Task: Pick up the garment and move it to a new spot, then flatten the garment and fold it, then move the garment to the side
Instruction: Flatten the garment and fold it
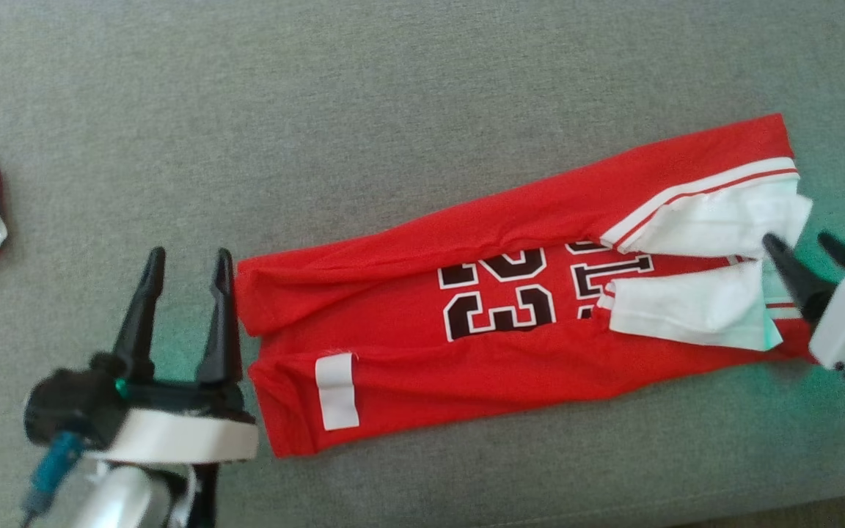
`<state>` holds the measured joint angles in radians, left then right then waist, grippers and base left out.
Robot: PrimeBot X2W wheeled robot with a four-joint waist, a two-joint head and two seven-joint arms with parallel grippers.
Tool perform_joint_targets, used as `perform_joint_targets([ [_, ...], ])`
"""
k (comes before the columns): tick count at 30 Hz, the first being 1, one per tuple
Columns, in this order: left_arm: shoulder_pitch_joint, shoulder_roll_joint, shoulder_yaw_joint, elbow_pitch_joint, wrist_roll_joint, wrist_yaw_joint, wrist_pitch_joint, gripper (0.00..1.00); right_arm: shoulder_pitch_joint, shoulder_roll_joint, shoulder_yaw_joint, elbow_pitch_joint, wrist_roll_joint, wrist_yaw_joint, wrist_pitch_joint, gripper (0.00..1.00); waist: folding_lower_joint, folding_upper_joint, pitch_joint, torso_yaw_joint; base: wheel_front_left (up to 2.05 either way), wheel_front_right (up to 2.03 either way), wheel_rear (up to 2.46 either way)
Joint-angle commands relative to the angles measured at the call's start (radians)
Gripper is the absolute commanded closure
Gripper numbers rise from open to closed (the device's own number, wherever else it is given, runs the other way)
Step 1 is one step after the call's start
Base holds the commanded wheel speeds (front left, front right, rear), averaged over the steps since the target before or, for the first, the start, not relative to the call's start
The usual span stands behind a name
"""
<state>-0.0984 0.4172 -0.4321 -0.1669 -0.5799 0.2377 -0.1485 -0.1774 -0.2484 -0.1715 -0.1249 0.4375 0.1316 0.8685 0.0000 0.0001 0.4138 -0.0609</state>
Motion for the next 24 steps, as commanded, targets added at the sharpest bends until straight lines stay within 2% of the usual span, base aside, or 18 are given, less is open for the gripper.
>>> perform_joint_targets([
  [1, 0.001, 0.0, 0.022, -0.011, 0.016, 0.004, -0.032, 0.0, -0.017, -0.004, 0.004, -0.023, -0.019, -0.001, 0.013, 0.0, 0.0, -0.0001, -0.001, 0.003, 0.0, 0.0, 0.0],
  [10, 0.011, -0.065, -0.022, 0.058, 0.091, -0.018, -0.105, 0.0, -0.022, 0.061, -0.022, 0.057, -0.07, -0.001, 0.049, 0.0, 0.0, -0.0001, -0.003, 0.029, 0.0, 0.0, 0.0],
  [16, 0.034, -0.105, -0.015, 0.087, 0.105, -0.047, -0.112, 0.0, 0.009, 0.05, -0.006, 0.05, -0.039, -0.001, 0.1, 0.0, 0.0, -0.0001, -0.007, 0.044, 0.0, 0.0, 0.0],
  [22, 0.039, -0.141, 0.025, 0.101, 0.143, -0.078, -0.113, 0.0, 0.01, 0.065, 0.016, 0.052, -0.019, -0.001, 0.123, 0.0, 0.0, -0.0001, -0.008, 0.048, 0.0, 0.0, 0.0],
  [23, 0.04, -0.145, 0.031, 0.105, 0.153, -0.085, -0.113, 0.0, 0.005, 0.07, 0.018, 0.058, -0.017, -0.001, 0.121, 0.27, 0.0, -0.0001, -0.007, 0.048, 0.0, 0.0, 0.0],
  [24, 0.041, -0.149, 0.037, 0.109, 0.165, -0.093, -0.113, 0.0, -0.001, 0.075, 0.018, 0.065, -0.015, -0.001, 0.116, 0.47, 0.0, -0.0001, -0.007, 0.049, 0.0, 0.0, 0.0],
])
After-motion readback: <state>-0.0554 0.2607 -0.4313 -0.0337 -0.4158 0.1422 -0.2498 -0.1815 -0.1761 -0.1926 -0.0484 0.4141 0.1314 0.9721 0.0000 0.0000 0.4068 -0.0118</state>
